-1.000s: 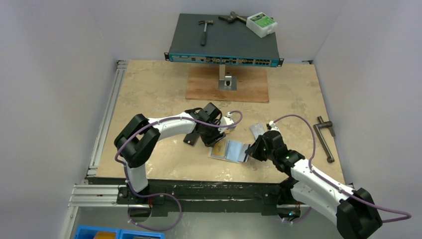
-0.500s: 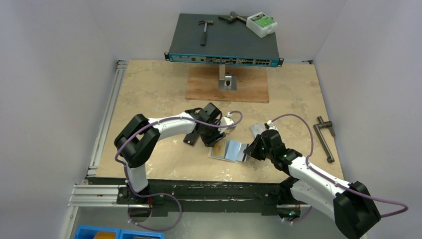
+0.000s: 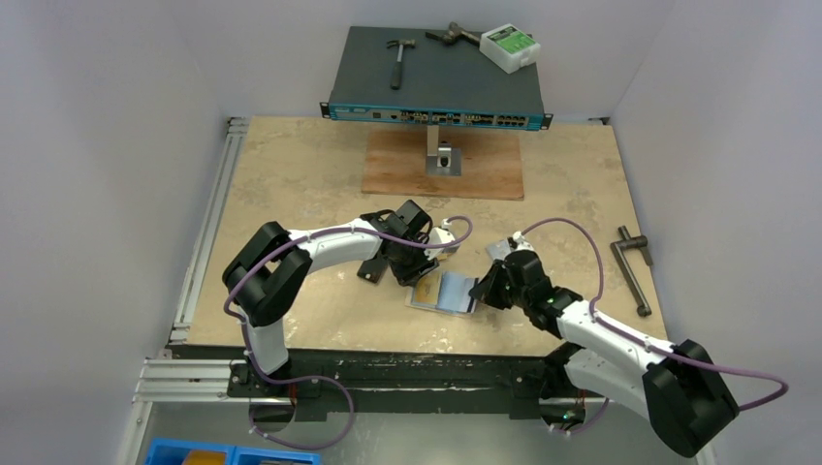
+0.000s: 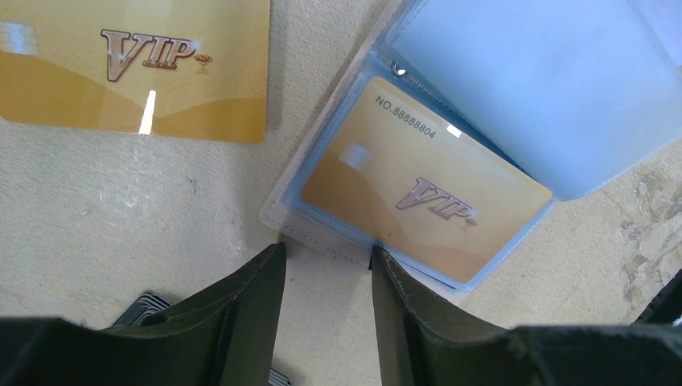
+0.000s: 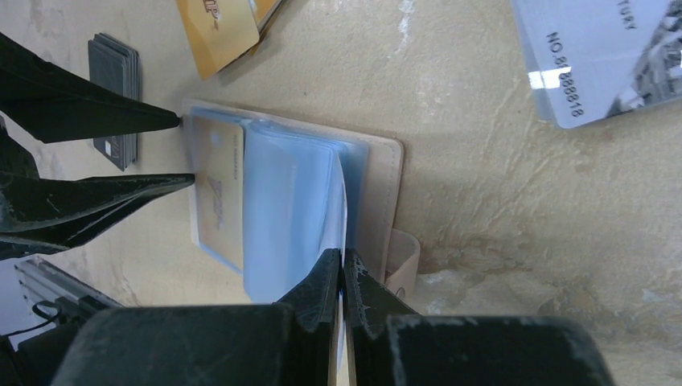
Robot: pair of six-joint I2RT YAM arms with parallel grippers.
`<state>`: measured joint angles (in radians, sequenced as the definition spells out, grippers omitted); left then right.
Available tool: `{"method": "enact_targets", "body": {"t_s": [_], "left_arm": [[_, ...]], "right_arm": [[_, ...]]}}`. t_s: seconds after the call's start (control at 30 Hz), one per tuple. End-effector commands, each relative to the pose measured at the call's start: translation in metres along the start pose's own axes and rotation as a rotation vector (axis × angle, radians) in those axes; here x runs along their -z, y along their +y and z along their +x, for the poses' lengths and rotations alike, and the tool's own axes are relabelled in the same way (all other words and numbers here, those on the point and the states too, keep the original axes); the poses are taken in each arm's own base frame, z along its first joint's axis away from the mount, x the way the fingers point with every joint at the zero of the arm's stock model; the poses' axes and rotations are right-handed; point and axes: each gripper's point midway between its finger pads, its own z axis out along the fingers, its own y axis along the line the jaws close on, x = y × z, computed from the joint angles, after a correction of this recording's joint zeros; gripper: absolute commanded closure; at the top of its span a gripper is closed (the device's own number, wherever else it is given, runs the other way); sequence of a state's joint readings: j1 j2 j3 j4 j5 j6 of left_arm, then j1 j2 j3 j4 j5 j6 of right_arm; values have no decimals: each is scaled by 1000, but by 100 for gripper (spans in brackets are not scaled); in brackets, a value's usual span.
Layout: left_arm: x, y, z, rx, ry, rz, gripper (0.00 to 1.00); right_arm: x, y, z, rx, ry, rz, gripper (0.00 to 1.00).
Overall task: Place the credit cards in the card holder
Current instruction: Insert the credit card into the card holder.
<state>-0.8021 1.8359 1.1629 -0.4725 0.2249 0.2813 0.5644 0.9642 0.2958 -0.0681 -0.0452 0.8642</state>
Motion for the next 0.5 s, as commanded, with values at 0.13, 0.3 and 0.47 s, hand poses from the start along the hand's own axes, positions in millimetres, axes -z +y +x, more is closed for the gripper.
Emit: {"method": "enact_targets", "body": {"t_s": [0.13, 0.3, 0.47], "left_arm": [[7, -3, -3, -30, -1, -5, 57], [8, -2, -4, -30, 0, -10, 58], [11, 0, -7, -27, -7, -10, 57]], "right_arm": [[-5, 26, -6, 78, -1, -107, 100], [1, 43, -14, 112, -28, -187, 100], [7, 72, -22, 165, -35, -304, 100]]}}
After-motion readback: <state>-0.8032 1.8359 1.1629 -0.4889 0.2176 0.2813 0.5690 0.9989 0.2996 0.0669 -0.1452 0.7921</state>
